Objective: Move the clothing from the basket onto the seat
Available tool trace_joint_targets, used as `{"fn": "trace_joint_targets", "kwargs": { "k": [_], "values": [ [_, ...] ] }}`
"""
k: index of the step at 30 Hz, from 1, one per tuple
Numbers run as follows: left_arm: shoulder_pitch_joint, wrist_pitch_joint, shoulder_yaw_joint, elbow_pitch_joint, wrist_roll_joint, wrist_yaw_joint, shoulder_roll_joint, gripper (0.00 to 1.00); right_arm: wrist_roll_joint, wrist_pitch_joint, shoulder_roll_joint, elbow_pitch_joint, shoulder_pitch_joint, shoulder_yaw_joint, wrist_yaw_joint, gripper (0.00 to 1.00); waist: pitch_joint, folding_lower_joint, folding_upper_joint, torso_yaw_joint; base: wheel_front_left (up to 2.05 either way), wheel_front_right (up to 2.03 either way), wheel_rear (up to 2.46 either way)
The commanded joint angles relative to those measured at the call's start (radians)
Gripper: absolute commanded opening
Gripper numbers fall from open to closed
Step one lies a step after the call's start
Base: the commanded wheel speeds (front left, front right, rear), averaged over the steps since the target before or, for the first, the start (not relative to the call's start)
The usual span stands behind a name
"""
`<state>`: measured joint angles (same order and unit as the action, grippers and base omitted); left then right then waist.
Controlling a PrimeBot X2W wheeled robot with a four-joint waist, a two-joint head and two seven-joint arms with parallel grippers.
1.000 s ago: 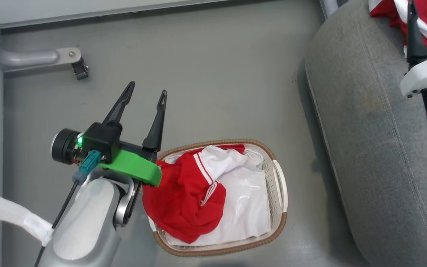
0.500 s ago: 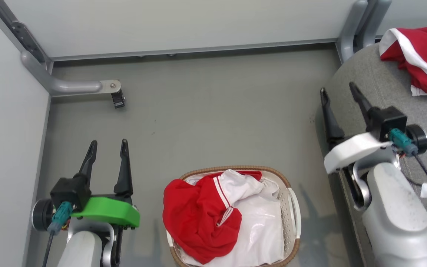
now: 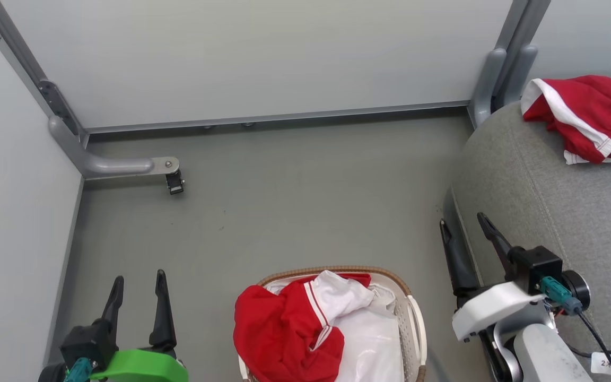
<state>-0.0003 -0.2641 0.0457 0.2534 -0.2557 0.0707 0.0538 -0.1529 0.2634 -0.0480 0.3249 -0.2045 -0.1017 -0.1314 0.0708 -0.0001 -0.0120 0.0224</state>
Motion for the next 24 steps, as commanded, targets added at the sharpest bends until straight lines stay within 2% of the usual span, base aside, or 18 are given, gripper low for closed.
{"fn": "trace_joint_targets", "kwargs": {
  "k": [1, 8, 24],
  "values": [
    [0.021, 0.000, -0.004, -0.006, 0.002, 0.006, -0.002, 1.00, -0.012, 0.002, -0.005, -0.004, 0.029, 0.001, 0.001, 1.00, -0.027, 0.0001, 0.0120, -0.020, 0.00, 0.00, 0.00],
    [0.053, 0.000, 0.008, 0.000, -0.016, 0.004, -0.003, 1.00, -0.028, 0.002, -0.004, -0.004, 0.079, 0.010, 0.001, 1.00, -0.060, 0.0001, 0.0120, -0.030, 0.00, 0.00, 0.00],
    [0.060, 0.000, 0.028, 0.011, -0.010, 0.004, -0.003, 1.00, -0.046, 0.002, -0.004, 0.008, 0.084, -0.002, 0.001, 1.00, -0.071, 0.0001, 0.0120, -0.027, 0.00, 0.00, 0.00]
  ]
}}
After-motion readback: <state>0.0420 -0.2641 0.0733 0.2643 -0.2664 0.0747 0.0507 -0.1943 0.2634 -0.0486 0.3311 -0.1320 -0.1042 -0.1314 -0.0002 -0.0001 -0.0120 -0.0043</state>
